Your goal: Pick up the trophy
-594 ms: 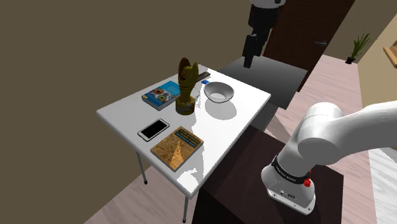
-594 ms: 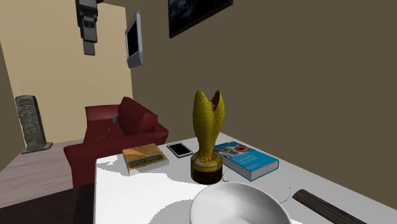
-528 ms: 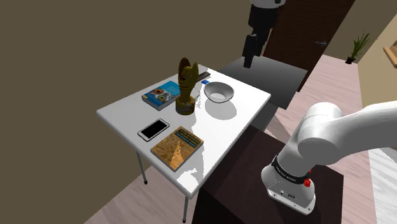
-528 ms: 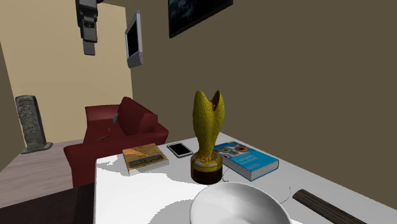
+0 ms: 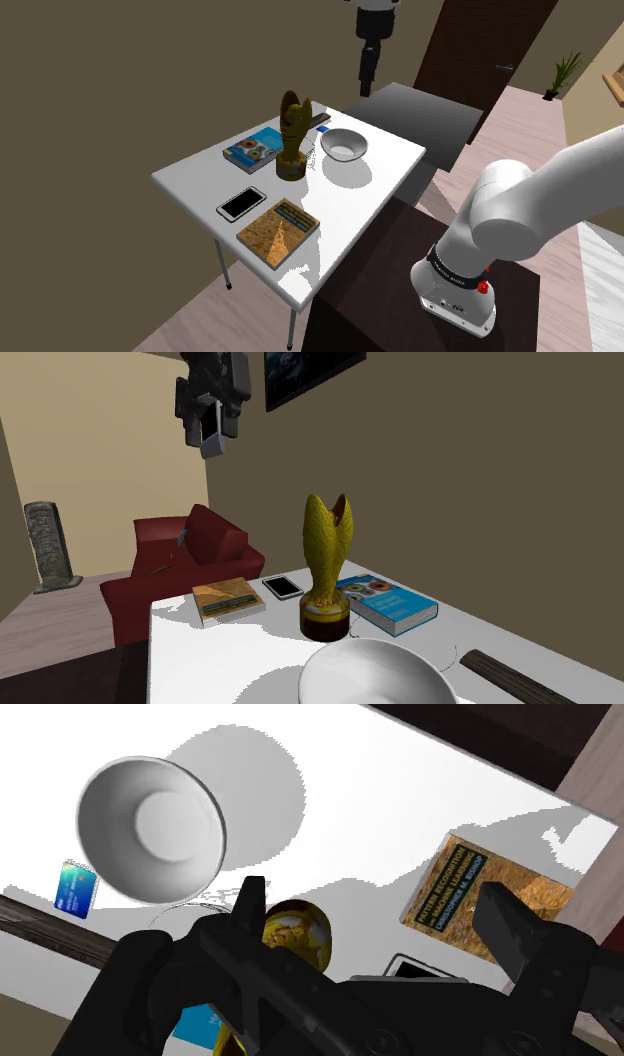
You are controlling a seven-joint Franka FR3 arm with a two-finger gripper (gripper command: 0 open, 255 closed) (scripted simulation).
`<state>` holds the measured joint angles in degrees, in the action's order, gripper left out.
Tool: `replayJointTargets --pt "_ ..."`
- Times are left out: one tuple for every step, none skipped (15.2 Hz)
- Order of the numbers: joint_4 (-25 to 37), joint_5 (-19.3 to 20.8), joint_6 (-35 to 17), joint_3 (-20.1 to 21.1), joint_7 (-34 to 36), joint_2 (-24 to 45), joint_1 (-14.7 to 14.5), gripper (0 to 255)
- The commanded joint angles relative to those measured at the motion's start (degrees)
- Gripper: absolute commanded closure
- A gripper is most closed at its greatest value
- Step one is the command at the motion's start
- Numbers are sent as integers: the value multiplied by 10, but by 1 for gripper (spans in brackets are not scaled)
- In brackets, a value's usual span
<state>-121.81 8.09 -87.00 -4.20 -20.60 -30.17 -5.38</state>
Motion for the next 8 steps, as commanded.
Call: replayJointTargets --pt "40 1 -8 -19 -61 57 -11 0" --pt "59 -1 -9 -26 -89 83 -16 0" --pt "79 -3 -11 -32 -116 109 -21 0" --pt "100 -6 -11 -37 -143 135 -25 0" --pt "121 -10 -10 -42 -170 161 -29 0" --pt "143 -13 -9 -45 -197 187 -33 0" --pt "165 -17 -7 -48 -224 213 -36 0" --pt "188 -22 -4 -50 -250 239 -38 0"
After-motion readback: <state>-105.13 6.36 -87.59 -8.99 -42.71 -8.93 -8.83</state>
